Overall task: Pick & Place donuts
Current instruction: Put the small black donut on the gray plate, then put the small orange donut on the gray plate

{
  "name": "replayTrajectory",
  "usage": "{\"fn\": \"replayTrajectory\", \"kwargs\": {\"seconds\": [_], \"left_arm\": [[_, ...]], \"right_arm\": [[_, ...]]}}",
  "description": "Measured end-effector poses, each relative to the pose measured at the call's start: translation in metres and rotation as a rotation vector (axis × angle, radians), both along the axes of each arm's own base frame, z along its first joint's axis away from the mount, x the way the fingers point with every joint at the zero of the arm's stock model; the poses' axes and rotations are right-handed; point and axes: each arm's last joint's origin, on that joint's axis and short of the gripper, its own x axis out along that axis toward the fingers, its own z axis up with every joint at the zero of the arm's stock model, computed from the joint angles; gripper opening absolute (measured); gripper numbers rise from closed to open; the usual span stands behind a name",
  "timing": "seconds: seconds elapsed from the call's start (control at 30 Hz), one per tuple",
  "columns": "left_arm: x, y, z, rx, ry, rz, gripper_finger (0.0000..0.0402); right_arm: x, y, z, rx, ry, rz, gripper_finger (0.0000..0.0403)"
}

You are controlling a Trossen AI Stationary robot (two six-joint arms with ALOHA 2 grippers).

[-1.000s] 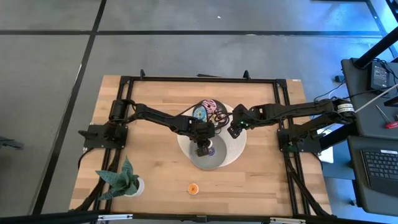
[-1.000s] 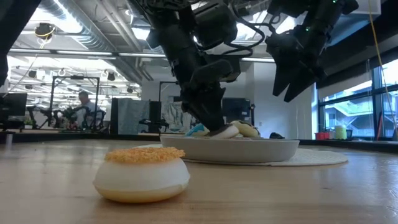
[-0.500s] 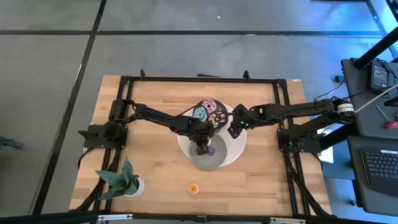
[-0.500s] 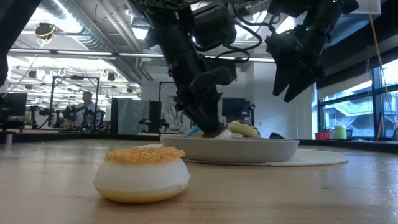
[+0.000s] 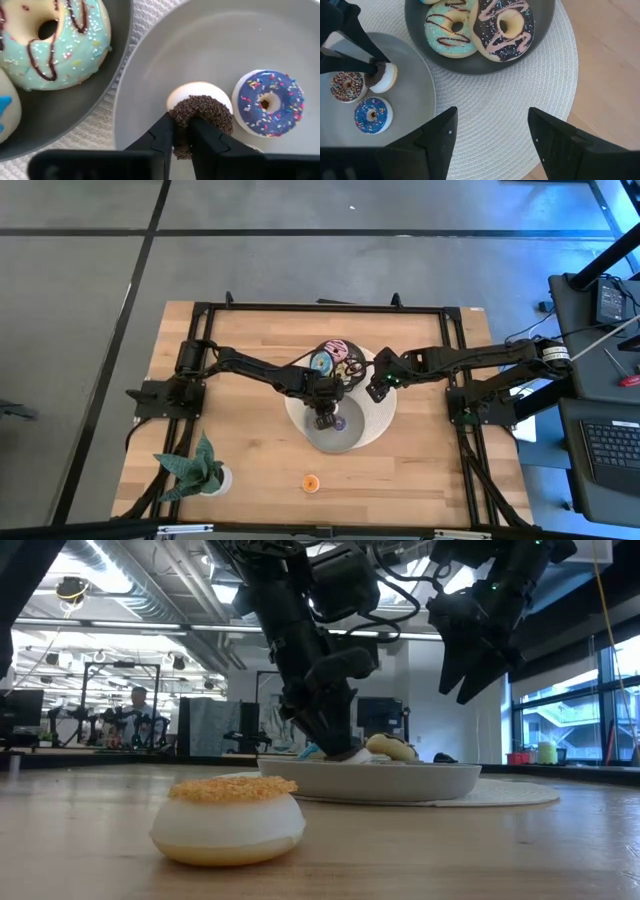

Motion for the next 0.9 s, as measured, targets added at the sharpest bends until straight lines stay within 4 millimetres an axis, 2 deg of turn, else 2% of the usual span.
{"fn": "replayTrajectory", "kwargs": {"seconds": [0.3, 0.43, 0.63, 0.9], "left_arm": [[-0.001, 0.002, 0.0, -0.027, 0.008, -0.001, 0.0132], [-0.004, 0.008, -0.001, -0.034, 0.041, 0.011, 0.0154], [-0.005, 0.013, -0.002, -0.057, 0.055, 0.03, 0.0167], [-0.002, 0.011, 0.002, -0.1, 0.031, 0.006, 0.016]], "right_arm": [[0.0, 0.0, 0.0, -0.001, 0.001, 0.003, 0.0244], [0.0, 0.0, 0.0, -0.001, 0.001, 0.003, 0.0244], [0.0, 0.0, 0.0, 0.0, 0.0, 0.003, 0.0244], [0.0, 0.0, 0.0, -0.009, 0.005, 0.021, 0.0244]]}}
